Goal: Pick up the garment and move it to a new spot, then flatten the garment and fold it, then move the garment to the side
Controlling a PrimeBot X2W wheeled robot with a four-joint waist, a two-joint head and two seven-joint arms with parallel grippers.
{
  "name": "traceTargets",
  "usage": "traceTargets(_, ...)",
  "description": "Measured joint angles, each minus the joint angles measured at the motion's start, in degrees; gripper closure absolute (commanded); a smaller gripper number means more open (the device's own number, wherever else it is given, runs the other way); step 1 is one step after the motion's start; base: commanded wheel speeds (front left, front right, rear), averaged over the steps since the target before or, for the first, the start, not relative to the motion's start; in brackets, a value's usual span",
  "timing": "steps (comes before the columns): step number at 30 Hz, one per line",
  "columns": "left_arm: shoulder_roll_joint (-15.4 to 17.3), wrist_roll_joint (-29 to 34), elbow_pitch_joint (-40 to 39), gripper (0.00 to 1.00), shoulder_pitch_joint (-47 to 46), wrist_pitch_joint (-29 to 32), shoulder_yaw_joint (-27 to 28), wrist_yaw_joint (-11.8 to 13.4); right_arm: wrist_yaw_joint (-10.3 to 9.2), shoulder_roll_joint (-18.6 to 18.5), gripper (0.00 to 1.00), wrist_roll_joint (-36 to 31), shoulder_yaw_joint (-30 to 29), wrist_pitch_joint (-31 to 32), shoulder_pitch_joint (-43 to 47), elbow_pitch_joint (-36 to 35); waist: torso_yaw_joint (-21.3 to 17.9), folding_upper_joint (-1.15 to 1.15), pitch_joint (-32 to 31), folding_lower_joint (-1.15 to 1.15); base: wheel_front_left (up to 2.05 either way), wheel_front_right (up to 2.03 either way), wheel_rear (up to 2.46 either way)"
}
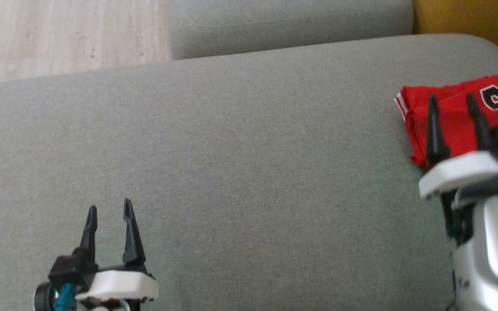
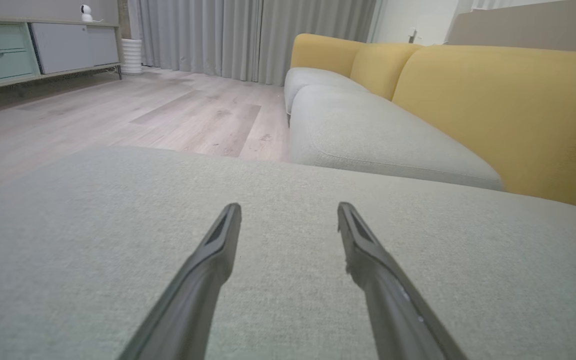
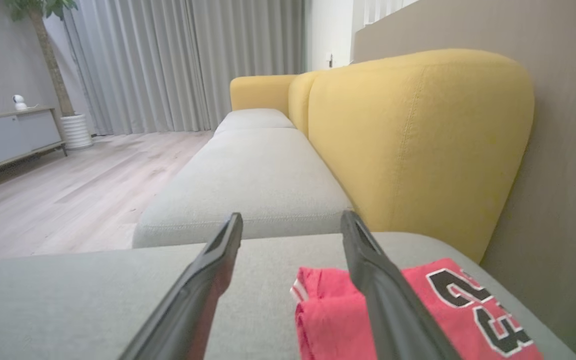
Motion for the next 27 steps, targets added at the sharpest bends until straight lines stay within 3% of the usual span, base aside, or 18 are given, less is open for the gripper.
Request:
traceTargets(14, -0.1, -1.4, 2.1, 0.00, 4.1, 2.6, -2.7, -0.5, 0.00, 0.6, 0.00, 4.9, 5.1, -5.2, 19.8, -4.8, 3.9, 0.00, -4.0, 0.00, 0.00, 0.00, 0.00)
traceTargets(27, 0.1, -1.4, 2.2, 0.00, 4.9, 3.6, -3.9, -0.5, 0.00, 0.7, 0.00, 6.3, 9.4, -6.3, 22.7, -5.1, 4.8, 0.00, -5.0, 0.01, 0.00, 0.00, 0.00)
